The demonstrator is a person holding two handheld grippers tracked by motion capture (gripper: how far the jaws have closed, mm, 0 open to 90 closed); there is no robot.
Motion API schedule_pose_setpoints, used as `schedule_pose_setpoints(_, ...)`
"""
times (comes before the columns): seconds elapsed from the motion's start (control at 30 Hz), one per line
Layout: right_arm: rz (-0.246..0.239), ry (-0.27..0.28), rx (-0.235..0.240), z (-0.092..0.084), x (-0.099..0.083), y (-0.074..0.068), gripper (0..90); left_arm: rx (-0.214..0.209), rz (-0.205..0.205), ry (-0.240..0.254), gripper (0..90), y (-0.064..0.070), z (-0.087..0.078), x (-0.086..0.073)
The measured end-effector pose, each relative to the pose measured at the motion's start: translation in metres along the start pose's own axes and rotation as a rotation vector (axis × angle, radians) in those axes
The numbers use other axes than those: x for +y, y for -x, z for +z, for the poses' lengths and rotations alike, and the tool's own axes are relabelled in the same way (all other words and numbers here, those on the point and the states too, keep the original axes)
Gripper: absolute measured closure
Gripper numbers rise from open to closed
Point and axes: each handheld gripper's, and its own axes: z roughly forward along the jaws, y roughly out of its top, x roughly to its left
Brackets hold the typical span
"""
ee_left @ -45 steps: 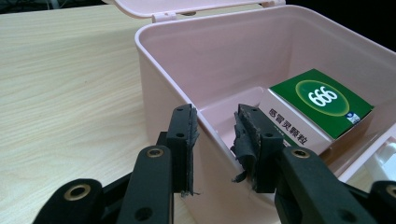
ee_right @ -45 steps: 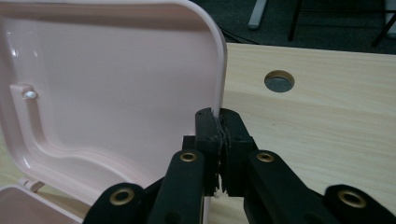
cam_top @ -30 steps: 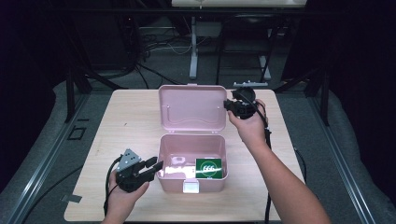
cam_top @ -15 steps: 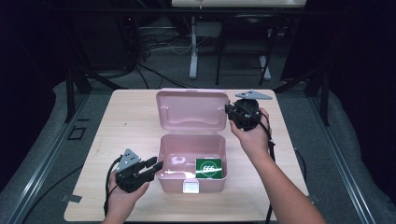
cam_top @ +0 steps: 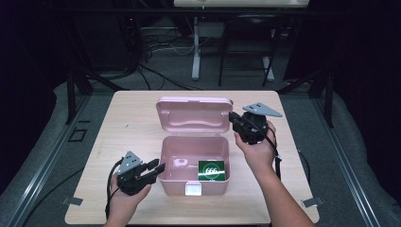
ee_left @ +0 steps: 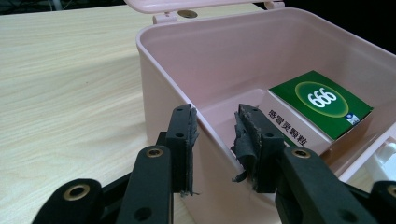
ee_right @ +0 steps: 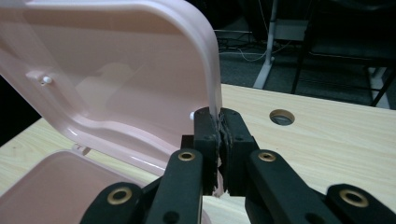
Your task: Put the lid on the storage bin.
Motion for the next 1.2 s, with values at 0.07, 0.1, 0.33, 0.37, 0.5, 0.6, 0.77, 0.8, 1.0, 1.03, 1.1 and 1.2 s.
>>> schedule_pose_setpoints(0.07, 0.002, 0.005, 0.003, -0.001, -0.001, 0.000, 86.3, 0.000, 0.000, 0.000, 66.9, 0.000, 0.000, 0.000)
schedule_pose_setpoints(0.1, -0.003, 0.016, -0.001, -0.003, -0.005, -0.001, 86.3, 0.000, 0.000, 0.000, 67.0, 0.000, 0.000, 0.000)
schedule_pose_setpoints(0.33, -0.014, 0.039, -0.007, -0.011, -0.012, -0.006, 86.2, 0.000, -0.001, 0.000, 66.4, 0.000, 0.000, 0.000)
schedule_pose_setpoints(0.37, -0.011, 0.057, -0.010, -0.012, -0.016, -0.008, 86.1, -0.006, 0.001, -0.007, 66.2, -0.001, 0.000, 0.001)
schedule_pose_setpoints(0.5, -0.012, 0.077, 0.003, -0.014, -0.020, -0.007, 85.8, -0.012, -0.002, -0.001, 64.8, -0.004, -0.001, 0.004)
schedule_pose_setpoints(0.6, -0.007, 0.076, 0.008, -0.016, -0.021, -0.006, 85.7, 0.000, -0.005, 0.016, 62.0, -0.006, -0.004, 0.008)
schedule_pose_setpoints(0.77, -0.017, 0.093, 0.009, -0.017, -0.025, -0.007, 85.8, 0.028, 0.008, 0.067, 57.0, -0.011, -0.012, 0.028)
schedule_pose_setpoints(0.8, -0.017, 0.093, 0.009, -0.017, -0.025, -0.007, 85.8, 0.028, 0.008, 0.067, 56.5, -0.011, -0.012, 0.028)
schedule_pose_setpoints(1.0, -0.019, 0.095, 0.015, -0.020, -0.028, -0.008, 85.6, 0.040, 0.039, 0.100, 55.1, -0.011, -0.020, 0.052)
schedule_pose_setpoints(1.03, -0.013, 0.095, 0.019, -0.021, -0.029, -0.008, 85.4, 0.047, 0.053, 0.110, 54.6, -0.010, -0.021, 0.060)
schedule_pose_setpoints(1.1, -0.016, 0.098, 0.022, -0.022, -0.030, -0.008, 85.3, 0.059, 0.064, 0.117, 54.4, -0.011, -0.021, 0.068)
schedule_pose_setpoints(1.2, -0.013, 0.096, 0.026, -0.023, -0.031, -0.008, 85.2, 0.061, 0.068, 0.123, 54.4, -0.012, -0.021, 0.076)
